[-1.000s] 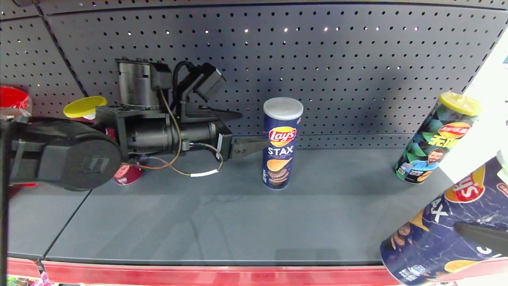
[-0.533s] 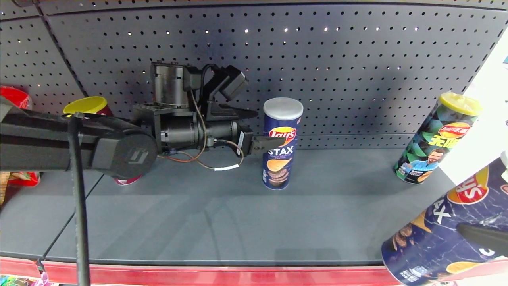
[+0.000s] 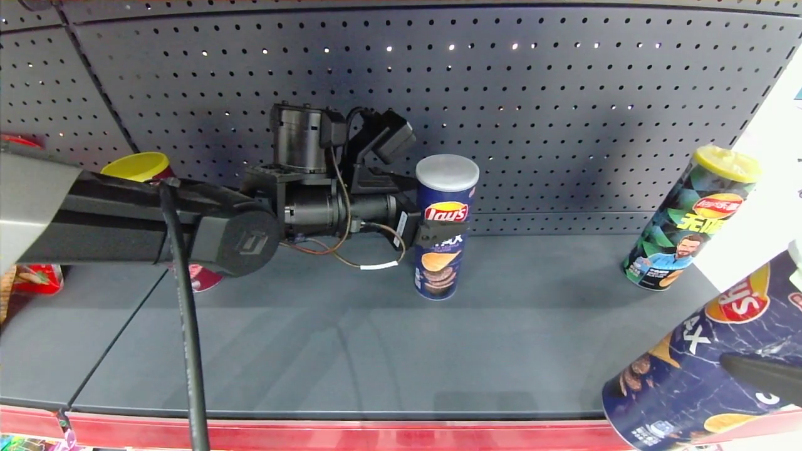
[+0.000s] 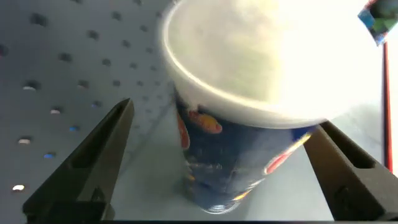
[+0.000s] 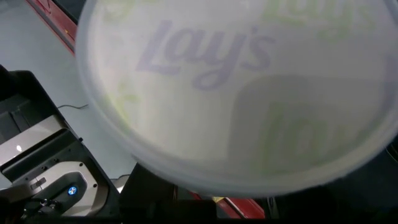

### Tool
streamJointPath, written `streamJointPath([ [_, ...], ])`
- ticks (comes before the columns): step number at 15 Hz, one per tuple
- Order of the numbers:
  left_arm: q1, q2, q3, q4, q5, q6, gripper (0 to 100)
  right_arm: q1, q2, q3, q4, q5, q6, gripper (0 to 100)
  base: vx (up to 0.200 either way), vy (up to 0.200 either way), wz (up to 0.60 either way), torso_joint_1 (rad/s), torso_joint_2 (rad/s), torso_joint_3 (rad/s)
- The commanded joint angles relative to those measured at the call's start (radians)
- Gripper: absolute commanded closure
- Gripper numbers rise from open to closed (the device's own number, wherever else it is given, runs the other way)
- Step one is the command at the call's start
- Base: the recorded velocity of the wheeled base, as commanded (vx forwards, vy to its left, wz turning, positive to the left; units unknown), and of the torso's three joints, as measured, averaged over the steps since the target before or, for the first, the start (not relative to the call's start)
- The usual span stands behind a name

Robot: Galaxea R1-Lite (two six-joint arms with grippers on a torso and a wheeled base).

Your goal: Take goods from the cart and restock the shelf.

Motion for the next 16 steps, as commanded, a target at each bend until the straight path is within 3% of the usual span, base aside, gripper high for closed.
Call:
streamJointPath([
  [1,-0.013,0.0,-0.008,-0.002,-0.001,-0.001,0,0.0,0.004,-0.001,0.0,-0.001,0.0,100,0.0,0.0,0.0,0.0,0.0,0.0],
  [6,-0.016,0.055,-0.072,-0.007,-0.007,-0.002,0,-0.001,0.004,-0.004,0.0,-0.001,0.0,100,0.0,0.0,0.0,0.0,0.0,0.0],
  [7,-0.016,0.066,-0.082,-0.007,-0.007,-0.002,100,-0.001,0.006,-0.004,0.0,-0.001,0.0,100,0.0,0.0,0.0,0.0,0.0,0.0],
  [13,-0.045,0.038,-0.066,-0.005,-0.007,-0.048,100,-0.001,0.003,-0.004,0.0,-0.001,0.014,100,0.0,0.0,0.0,0.0,0.0,0.0],
  [16,-0.046,-0.066,0.044,-0.005,-0.032,-0.052,100,-0.001,0.003,-0.007,0.0,-0.002,0.014,100,0.0,0.0,0.0,0.0,0.0,0.0],
])
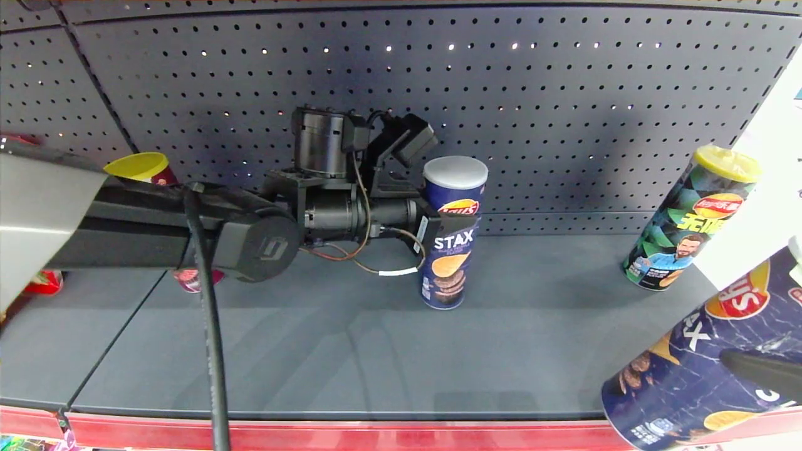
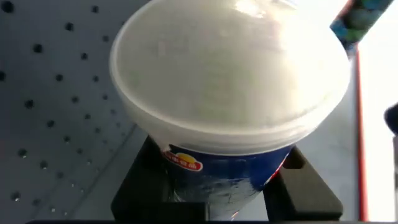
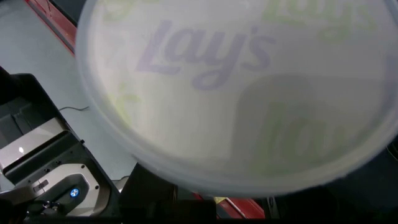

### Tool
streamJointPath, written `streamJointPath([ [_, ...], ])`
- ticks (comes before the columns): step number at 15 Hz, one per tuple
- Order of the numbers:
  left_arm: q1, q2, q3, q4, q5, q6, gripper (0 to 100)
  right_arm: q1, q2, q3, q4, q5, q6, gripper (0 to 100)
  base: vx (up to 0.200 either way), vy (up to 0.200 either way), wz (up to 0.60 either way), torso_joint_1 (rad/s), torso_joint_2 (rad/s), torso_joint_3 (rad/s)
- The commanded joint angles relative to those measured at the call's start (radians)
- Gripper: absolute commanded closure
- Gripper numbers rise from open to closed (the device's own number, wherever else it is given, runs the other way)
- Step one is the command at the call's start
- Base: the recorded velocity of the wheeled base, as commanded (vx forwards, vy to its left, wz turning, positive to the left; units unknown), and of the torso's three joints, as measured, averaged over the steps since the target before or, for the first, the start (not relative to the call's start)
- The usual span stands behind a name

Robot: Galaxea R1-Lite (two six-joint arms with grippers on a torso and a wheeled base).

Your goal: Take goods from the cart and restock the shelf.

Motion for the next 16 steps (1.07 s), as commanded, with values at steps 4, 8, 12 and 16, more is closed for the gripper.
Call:
streamJointPath([
  [4,-0.027,-0.246,0.267,-0.002,-0.037,0.003,100,0.0,0.001,-0.017,0.001,0.0,-0.002,100,0.0,0.0,0.0,0.0,0.0,0.0],
  [8,-0.067,-0.294,0.373,-0.035,-0.028,0.007,100,0.003,0.009,-0.024,0.001,0.002,-0.002,100,0.0,0.0,0.0,0.0,0.0,0.0],
  [12,-0.087,-0.3,0.46,-0.121,-0.011,0.007,100,0.003,0.007,-0.024,0.001,0.002,-0.002,100,0.0,0.0,0.0,0.0,0.0,0.0],
  [16,-0.108,-0.325,0.502,-0.144,0.012,0.004,100,0.003,0.009,-0.029,0.001,0.002,-0.002,100,0.0,0.0,0.0,0.0,0.0,0.0],
])
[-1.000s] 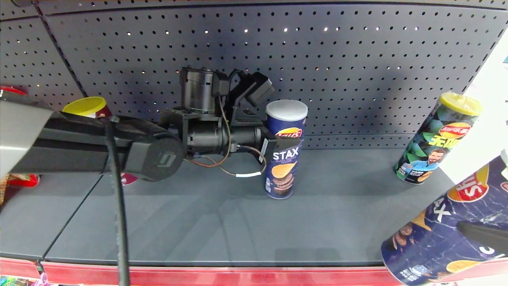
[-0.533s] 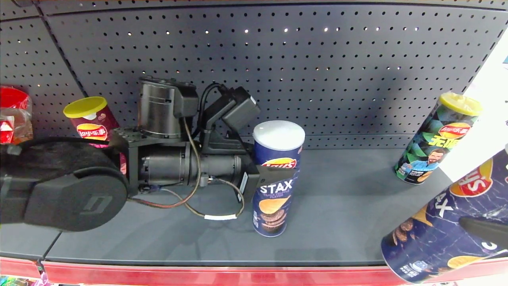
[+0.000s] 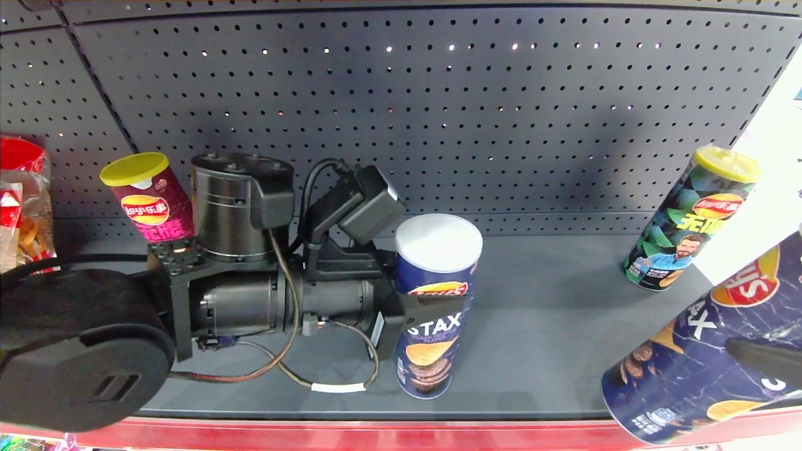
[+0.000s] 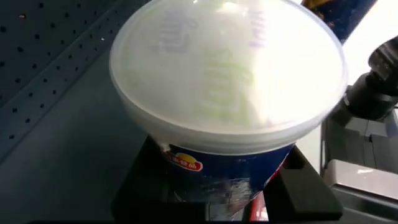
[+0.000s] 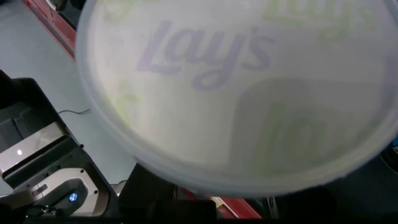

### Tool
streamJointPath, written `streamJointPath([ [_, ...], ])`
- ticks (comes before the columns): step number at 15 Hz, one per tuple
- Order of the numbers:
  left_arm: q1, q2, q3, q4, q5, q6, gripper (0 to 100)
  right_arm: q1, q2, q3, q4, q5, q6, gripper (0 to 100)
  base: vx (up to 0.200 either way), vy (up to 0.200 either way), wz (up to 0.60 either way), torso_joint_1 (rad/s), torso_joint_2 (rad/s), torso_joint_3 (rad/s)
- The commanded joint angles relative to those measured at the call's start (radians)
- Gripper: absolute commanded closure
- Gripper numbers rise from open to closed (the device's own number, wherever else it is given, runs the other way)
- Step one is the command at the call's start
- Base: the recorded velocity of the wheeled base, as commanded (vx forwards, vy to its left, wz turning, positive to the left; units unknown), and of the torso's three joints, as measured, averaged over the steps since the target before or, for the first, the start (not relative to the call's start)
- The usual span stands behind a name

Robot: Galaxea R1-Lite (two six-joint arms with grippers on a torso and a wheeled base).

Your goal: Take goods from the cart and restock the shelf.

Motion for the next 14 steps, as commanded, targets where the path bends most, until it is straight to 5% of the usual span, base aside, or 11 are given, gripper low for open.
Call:
streamJointPath([
  [1,-0.008,-0.028,0.032,0.002,0.006,-0.001,100,0.0,0.002,0.0,0.0,0.0,0.0,100,0.0,0.0,0.0,0.0,0.0,0.0],
  [13,-0.014,-0.063,0.098,0.002,0.012,0.001,100,0.005,0.099,-0.067,0.0,-0.001,-0.008,100,0.0,0.0,0.0,0.0,0.0,0.0],
  [14,-0.014,-0.064,0.098,0.002,0.012,0.001,0,0.007,0.116,-0.076,0.0,-0.001,-0.008,100,0.0,0.0,0.0,0.0,0.0,0.0],
])
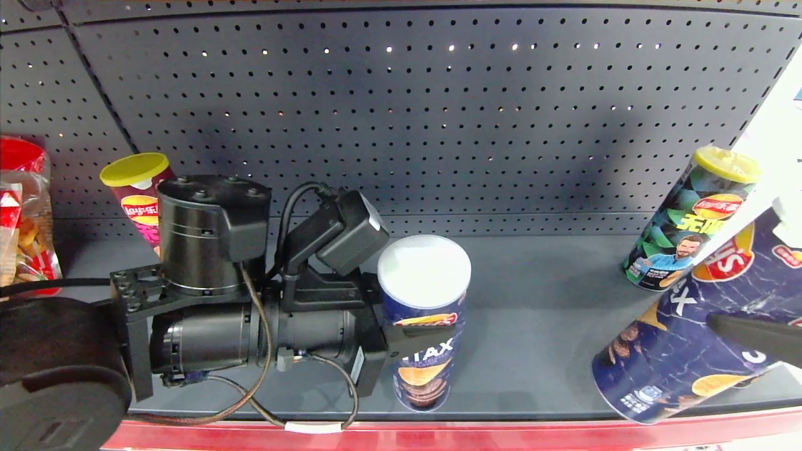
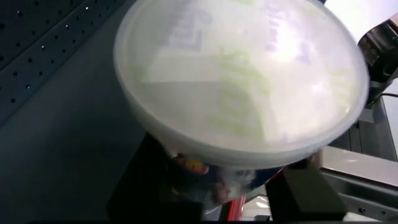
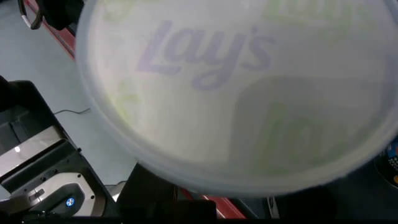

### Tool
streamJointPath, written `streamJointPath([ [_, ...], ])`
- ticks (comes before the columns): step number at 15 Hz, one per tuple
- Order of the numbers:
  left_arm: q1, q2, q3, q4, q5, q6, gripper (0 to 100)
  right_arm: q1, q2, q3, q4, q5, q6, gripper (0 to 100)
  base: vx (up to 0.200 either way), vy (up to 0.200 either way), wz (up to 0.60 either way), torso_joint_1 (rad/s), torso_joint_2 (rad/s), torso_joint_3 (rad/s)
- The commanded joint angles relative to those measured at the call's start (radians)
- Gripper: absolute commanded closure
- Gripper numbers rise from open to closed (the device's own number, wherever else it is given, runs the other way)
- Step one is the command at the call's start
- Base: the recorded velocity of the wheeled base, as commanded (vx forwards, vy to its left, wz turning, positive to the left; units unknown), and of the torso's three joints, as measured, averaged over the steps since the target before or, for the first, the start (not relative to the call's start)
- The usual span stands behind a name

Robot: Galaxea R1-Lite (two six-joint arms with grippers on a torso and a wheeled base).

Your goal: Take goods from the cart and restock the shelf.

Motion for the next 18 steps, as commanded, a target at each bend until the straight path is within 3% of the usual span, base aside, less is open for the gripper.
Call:
streamJointPath([
  [1,0.0,-0.004,-0.001,0.0,0.0,-0.001,0,0.001,0.062,-0.02,-0.002,0.0,0.0,100,0.0,0.0,0.0,0.0,0.0,0.0],
  [5,0.0,-0.024,0.022,0.0,0.0,-0.001,0,0.04,0.188,-0.107,-0.006,0.002,-0.008,100,0.0,0.0,0.0,0.0,0.0,0.0],
  [10,0.012,-0.169,0.171,0.001,0.026,-0.013,0,0.136,0.461,-0.267,-0.094,-0.001,-0.008,100,0.0,0.0,0.0,0.0,0.0,0.0],
  [11,0.013,-0.189,0.187,0.0,0.029,-0.025,0,0.141,0.485,-0.284,-0.094,-0.001,-0.008,100,0.0,0.0,0.0,0.0,0.0,0.0],
  [12,0.013,-0.244,0.226,0.001,0.055,-0.067,0,0.144,0.558,-0.339,-0.095,-0.001,-0.013,100,0.0,0.0,0.0,0.0,0.0,0.0],
  [15,0.012,-0.343,0.297,0.001,0.135,-0.136,0,0.147,0.685,-0.443,-0.103,-0.004,-0.052,100,0.0,0.0,0.0,0.0,0.0,0.0],
  [18,0.013,-0.386,0.328,0.001,0.14,-0.159,0,0.161,0.788,-0.503,-0.183,-0.03,-0.054,100,0.0,0.0,0.0,0.0,0.0,0.0],
])
